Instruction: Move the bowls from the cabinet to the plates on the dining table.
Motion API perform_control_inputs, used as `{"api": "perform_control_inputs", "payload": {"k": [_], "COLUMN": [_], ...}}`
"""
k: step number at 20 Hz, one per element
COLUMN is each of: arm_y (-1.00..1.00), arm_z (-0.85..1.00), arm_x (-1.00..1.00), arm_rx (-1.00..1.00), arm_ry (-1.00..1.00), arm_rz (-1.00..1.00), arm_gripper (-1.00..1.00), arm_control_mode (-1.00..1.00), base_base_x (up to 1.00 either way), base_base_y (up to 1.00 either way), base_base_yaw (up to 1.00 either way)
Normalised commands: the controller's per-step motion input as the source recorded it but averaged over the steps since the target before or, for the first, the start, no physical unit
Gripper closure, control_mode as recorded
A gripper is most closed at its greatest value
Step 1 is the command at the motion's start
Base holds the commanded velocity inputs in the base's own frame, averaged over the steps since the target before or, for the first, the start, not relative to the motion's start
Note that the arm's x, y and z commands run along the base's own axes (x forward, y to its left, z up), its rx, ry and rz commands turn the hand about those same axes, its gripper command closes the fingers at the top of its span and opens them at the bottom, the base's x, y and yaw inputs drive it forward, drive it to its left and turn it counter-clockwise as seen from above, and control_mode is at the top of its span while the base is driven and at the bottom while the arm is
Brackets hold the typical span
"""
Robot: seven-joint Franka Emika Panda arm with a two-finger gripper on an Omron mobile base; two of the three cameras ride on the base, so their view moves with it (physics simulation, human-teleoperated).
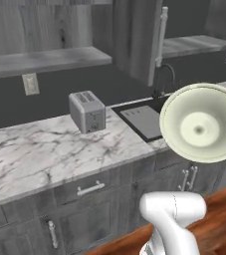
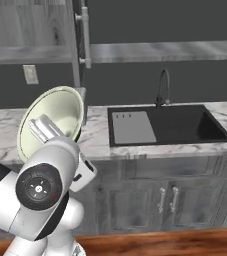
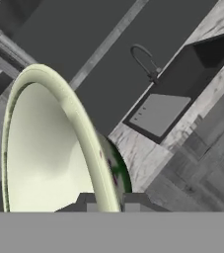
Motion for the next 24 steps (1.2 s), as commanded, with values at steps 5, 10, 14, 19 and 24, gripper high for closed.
{"api": "perform_control_inputs", "payload": {"k": [5, 10, 14, 19, 24], "arm_y": [0.0, 0.0, 0.0, 0.0, 0.0], "arm_z": [0.0, 0.0, 0.0, 0.0, 0.0], "arm_x": [0.0, 0.0, 0.0, 0.0, 0.0], "arm_rx": [0.0, 0.0, 0.0, 0.0, 0.0], "arm_ry": [0.0, 0.0, 0.0, 0.0, 0.0], "arm_rz": [0.0, 0.0, 0.0, 0.0, 0.0], "arm_gripper": [1.0, 1.0, 1.0, 1.0, 1.0], "arm_control_mode": [1.0, 1.0, 1.0, 1.0, 1.0], "base_base_x": [-0.05, 0.0, 0.0, 0.0, 0.0], "base_base_y": [-0.38, -0.4, -0.4, -0.39, -0.37], "base_base_yaw": [-0.34, -0.37, -0.39, -0.4, -0.41]}}
